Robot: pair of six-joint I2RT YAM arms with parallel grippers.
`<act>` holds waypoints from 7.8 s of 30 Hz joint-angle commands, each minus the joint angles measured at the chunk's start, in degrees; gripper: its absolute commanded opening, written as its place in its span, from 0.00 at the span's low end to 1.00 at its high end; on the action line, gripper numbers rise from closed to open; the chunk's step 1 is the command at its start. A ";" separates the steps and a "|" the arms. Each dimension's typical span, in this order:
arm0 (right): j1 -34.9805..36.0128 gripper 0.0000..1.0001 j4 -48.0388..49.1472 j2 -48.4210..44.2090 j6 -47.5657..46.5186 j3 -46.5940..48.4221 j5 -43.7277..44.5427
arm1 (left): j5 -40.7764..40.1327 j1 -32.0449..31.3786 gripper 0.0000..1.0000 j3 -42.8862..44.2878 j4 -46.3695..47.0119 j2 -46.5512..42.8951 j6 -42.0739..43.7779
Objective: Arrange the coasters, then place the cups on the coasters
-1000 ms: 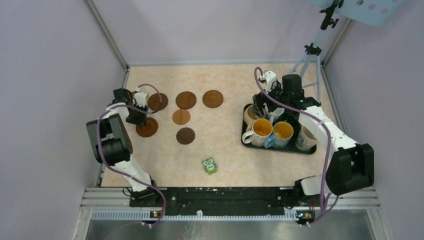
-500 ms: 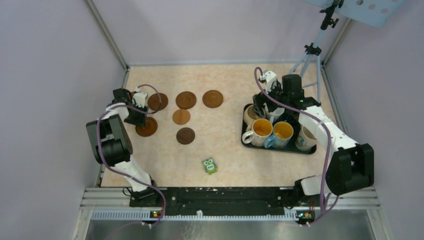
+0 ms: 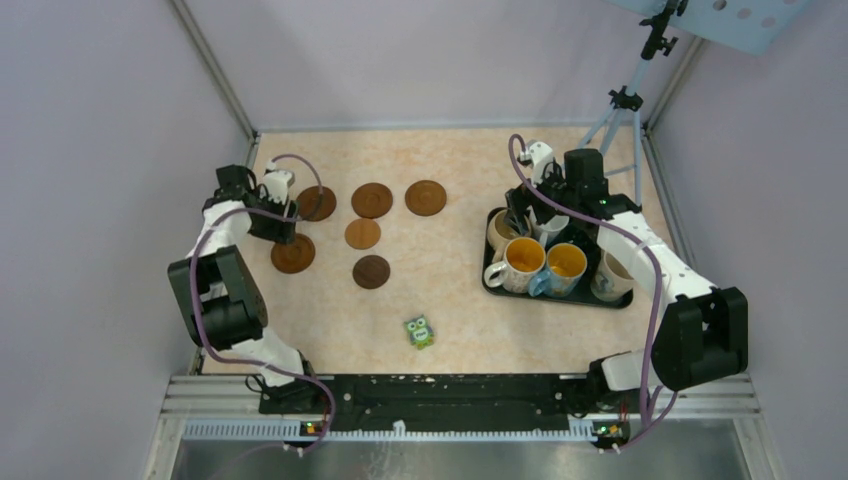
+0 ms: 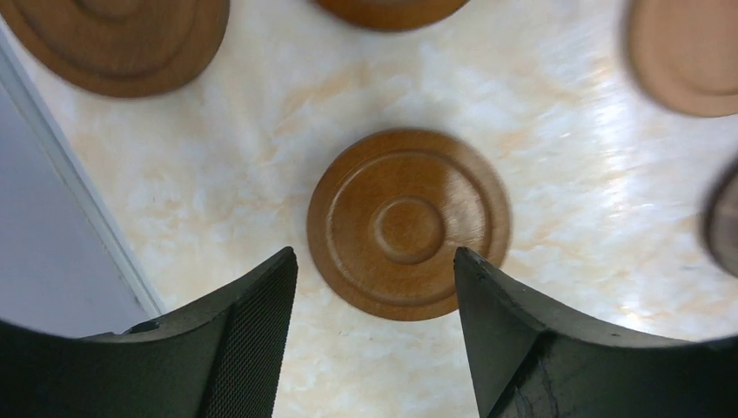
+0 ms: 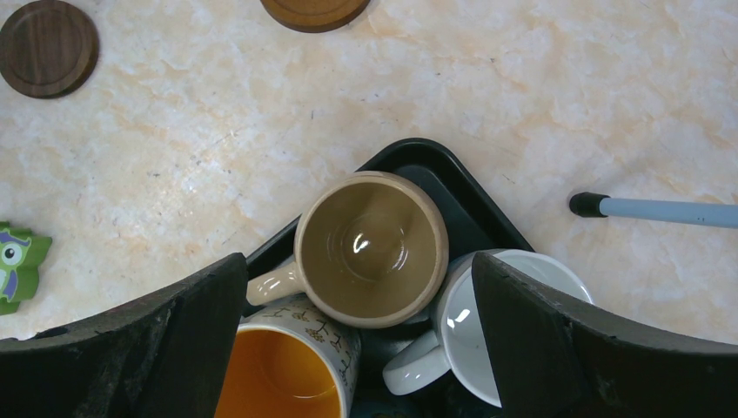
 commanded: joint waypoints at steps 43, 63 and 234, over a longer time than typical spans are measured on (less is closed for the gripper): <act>-0.38 0.99 0.77 -0.62 -0.08 0.60 -1.57 | -7.73 -22.12 0.45 -3.91 6.85 6.66 -10.08; -0.31 0.99 0.65 -0.69 -0.01 0.75 -1.86 | -6.28 -17.86 0.45 -11.18 3.32 -1.66 -6.20; -41.04 0.00 2.77 21.24 -16.47 -6.19 7.56 | 8.60 -68.93 0.81 25.08 -5.17 16.26 -10.48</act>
